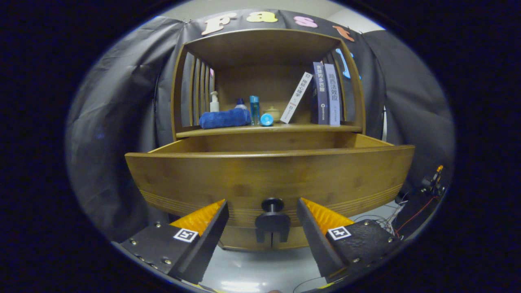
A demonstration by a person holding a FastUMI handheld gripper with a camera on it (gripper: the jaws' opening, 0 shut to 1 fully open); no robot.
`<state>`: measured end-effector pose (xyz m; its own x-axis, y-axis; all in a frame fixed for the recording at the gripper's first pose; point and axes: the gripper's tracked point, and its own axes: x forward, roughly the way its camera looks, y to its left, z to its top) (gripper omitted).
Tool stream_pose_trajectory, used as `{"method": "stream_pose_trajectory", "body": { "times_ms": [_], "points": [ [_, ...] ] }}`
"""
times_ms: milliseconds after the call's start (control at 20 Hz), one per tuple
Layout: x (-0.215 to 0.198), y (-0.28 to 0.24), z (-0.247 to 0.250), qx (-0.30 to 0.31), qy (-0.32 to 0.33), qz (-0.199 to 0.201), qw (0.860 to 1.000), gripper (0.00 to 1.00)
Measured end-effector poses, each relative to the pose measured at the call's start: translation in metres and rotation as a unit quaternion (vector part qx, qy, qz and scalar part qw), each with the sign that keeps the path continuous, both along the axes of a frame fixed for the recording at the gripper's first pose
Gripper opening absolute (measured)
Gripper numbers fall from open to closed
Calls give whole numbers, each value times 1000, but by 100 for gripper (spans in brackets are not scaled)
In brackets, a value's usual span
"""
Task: Pull open the drawer, take out the items inside it, and place them on the countertop above the cabinet.
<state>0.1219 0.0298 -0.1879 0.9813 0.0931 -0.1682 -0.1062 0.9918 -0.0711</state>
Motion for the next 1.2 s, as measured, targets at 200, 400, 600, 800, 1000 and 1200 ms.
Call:
{"method": "stream_pose_trajectory", "body": {
  "times_ms": [200,400,600,800,1000,1200],
  "points": [
    [2,-3,1,-19,-19,-25,999,100],
    [5,1,-1,-10,-25,-21,999,100],
    [25,3,0,-9,-28,-17,999,100],
    [43,7,3,-9,-44,-19,999,100],
    [67,12,8,-2,-76,-22,997,100],
    [86,14,7,0,-87,-20,996,100]
  ]
}}
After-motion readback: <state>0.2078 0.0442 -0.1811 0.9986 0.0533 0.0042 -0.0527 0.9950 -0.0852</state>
